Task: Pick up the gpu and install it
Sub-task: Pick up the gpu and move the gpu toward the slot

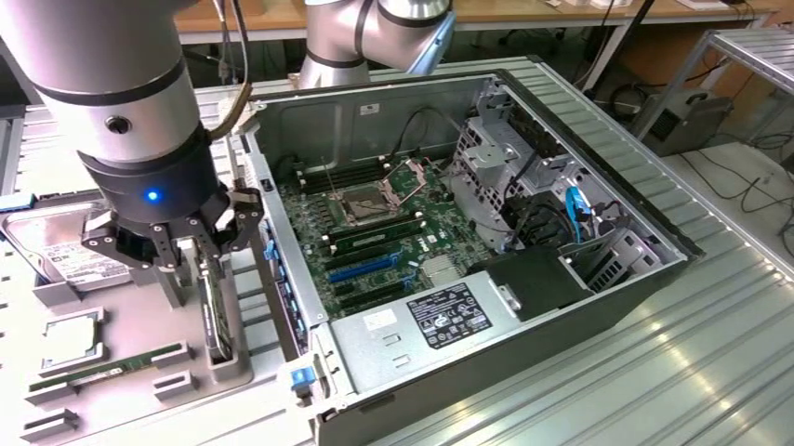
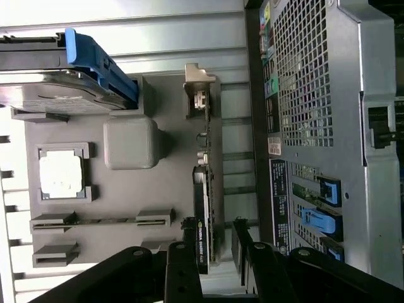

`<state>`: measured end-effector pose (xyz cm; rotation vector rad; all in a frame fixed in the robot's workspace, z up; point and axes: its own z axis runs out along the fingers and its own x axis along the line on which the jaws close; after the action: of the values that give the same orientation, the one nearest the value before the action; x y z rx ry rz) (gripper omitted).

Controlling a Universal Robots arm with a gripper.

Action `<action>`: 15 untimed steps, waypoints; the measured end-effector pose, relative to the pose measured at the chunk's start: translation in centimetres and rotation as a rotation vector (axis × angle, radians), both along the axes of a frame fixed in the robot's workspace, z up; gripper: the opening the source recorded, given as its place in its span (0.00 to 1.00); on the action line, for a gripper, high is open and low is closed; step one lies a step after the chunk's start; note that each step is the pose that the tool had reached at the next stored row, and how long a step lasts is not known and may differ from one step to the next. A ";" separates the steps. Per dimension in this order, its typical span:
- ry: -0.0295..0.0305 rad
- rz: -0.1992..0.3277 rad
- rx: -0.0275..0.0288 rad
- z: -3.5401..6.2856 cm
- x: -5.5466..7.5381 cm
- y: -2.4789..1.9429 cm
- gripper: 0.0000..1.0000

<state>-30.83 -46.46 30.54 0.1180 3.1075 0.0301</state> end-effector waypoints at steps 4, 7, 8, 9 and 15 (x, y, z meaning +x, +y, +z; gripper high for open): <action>0.0000 0.000 0.0000 -1.03 0.0 -0.03 0.36; 0.0000 0.000 0.0000 -1.95 -0.1 -0.03 0.38; -0.0001 0.000 0.0000 -2.14 -0.2 -0.03 0.38; -0.0004 0.000 0.0000 -2.33 -0.2 -0.02 0.44; -0.0106 0.000 0.0001 -3.29 -0.6 0.32 0.44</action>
<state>-31.45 -46.14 27.26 0.1174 3.0969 0.0308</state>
